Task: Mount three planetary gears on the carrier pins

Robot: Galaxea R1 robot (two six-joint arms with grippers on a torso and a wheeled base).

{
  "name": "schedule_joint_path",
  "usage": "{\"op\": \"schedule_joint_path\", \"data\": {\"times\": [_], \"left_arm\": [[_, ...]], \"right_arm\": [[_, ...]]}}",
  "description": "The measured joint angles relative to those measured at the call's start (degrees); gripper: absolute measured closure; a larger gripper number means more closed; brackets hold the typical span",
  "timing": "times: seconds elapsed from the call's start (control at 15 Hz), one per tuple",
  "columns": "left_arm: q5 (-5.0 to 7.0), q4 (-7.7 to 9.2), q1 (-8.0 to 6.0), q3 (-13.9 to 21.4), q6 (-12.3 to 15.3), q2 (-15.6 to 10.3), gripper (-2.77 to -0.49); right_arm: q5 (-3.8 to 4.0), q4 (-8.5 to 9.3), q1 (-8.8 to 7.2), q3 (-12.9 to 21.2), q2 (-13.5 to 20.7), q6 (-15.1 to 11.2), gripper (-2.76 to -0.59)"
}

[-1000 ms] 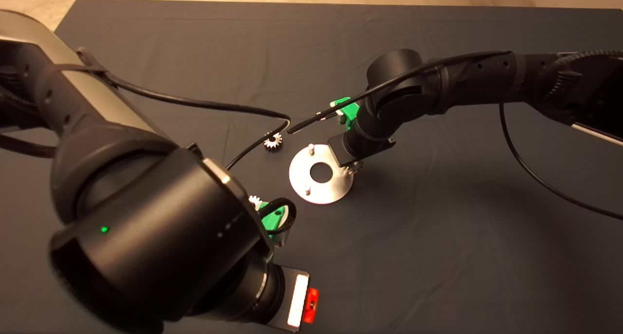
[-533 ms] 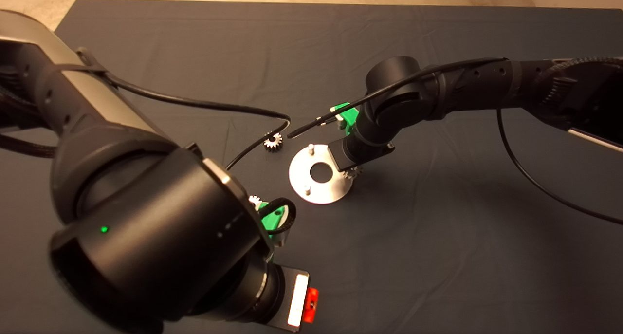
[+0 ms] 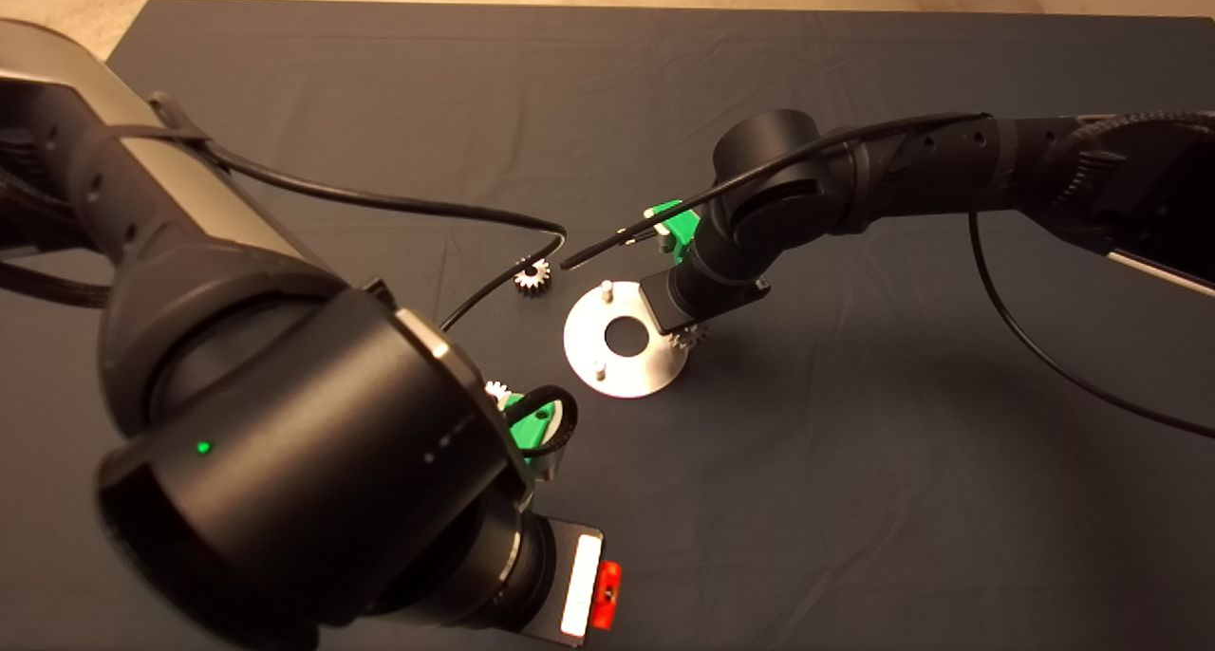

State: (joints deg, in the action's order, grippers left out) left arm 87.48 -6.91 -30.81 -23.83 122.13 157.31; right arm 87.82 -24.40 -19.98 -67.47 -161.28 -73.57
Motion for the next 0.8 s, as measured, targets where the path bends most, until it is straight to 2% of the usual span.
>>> {"op": "schedule_joint_path", "data": {"times": [0.6, 0.67, 0.8], "left_arm": [[0.00, 0.00, 0.00, 0.0, 0.0, 0.0, -2.62], [0.00, 0.00, 0.00, 0.0, 0.0, 0.0, -2.62], [0.00, 0.00, 0.00, 0.0, 0.0, 0.0, -2.62]], "right_arm": [[0.00, -0.02, 0.13, -0.2, 0.0, 0.0, -1.02], [-0.25, -0.02, 0.13, -0.2, 0.0, 0.0, -1.02], [-2.73, -0.02, 0.14, -0.2, 0.0, 0.0, -1.02]]}}
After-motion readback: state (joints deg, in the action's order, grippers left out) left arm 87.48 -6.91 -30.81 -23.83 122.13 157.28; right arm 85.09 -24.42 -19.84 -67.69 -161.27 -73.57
